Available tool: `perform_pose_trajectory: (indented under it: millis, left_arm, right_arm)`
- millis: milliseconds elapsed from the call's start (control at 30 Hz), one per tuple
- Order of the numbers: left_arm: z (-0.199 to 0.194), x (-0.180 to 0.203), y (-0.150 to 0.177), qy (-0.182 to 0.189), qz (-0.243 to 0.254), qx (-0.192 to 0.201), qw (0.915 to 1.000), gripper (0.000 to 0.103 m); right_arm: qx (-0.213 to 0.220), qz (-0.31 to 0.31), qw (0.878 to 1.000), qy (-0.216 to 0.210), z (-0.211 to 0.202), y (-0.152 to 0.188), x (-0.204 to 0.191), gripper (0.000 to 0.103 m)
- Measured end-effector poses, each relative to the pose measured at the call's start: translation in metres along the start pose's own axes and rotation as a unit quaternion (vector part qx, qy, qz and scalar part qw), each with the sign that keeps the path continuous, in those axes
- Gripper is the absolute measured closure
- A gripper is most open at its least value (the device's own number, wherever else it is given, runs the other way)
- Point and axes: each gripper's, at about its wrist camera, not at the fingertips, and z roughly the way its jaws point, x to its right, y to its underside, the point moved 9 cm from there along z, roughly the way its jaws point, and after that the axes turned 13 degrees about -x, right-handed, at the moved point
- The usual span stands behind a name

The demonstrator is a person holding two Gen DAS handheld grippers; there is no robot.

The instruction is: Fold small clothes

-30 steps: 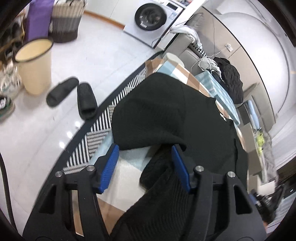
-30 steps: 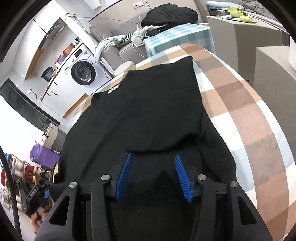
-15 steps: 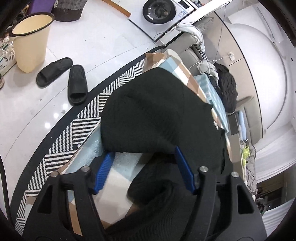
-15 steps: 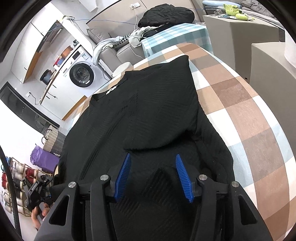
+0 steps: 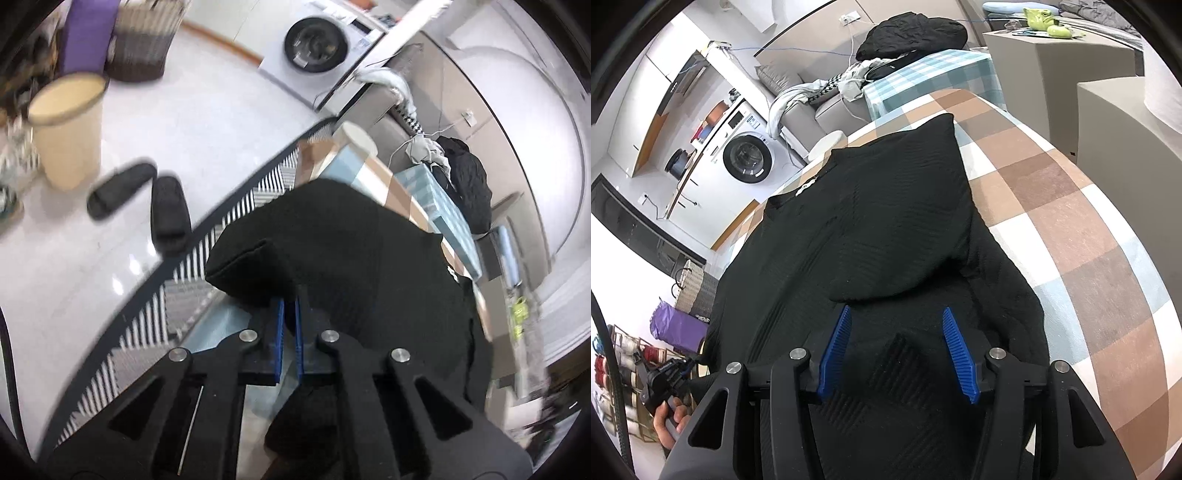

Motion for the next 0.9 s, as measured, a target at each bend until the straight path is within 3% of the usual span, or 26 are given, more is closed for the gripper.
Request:
perform_pose_trajectory:
  millis: [67,133,200,267,300,367,400,433,500,633,900]
  left_arm:
    - [-0.009,0.027,-0.01,-0.01,0.041,0.026,0.9988,0.101]
    - [-0.018,0.077,-0.015,-0.001,0.106,0.05,0.9932,0.101]
    - [-0.021,0.136,-0.003,0.03,0.183,0.054,0.9812,0.101]
    - [-0.01,0.197,0.031,0.071,0.278,0.015,0.9579,0.101]
    - [-0.003,0.211,0.044,0.078,0.3,-0.006,0.9509,0.1]
    - [0.013,0.229,0.071,0.085,0.334,-0.047,0.9377,0.087]
    - [0.021,0.232,0.082,0.08,0.346,-0.062,0.9325,0.069]
    - [0.025,0.231,0.086,0.072,0.347,-0.063,0.933,0.051]
    - [0.029,0.222,0.084,0.062,0.332,-0.054,0.9398,0.043]
    - [0.038,0.2,0.077,0.045,0.294,-0.061,0.9529,0.043]
    - [0.059,0.164,0.067,0.042,0.252,-0.073,0.964,0.042]
  right_arm:
    - [0.003,0.004,1.0,-0.001,-0.002,0.001,0.002,0.05]
    - [0.005,0.006,1.0,-0.004,-0.004,0.003,0.003,0.05]
    - [0.008,0.008,1.0,-0.005,-0.006,0.003,0.004,0.05]
    - [0.01,0.008,1.0,-0.005,-0.008,0.004,0.005,0.05]
    - [0.011,0.009,1.0,-0.005,-0.009,0.004,0.006,0.05]
    - [0.012,0.011,1.0,-0.005,-0.011,0.005,0.008,0.05]
    - [0.012,0.012,1.0,-0.005,-0.011,0.005,0.009,0.05]
    - [0.012,0.014,1.0,-0.004,-0.012,0.005,0.011,0.05]
    - [0.013,0.017,1.0,-0.005,-0.013,0.006,0.013,0.05]
    - [0.011,0.016,1.0,-0.005,-0.011,0.007,0.013,0.05]
    - [0.003,0.014,1.0,-0.007,-0.009,0.009,0.013,0.05]
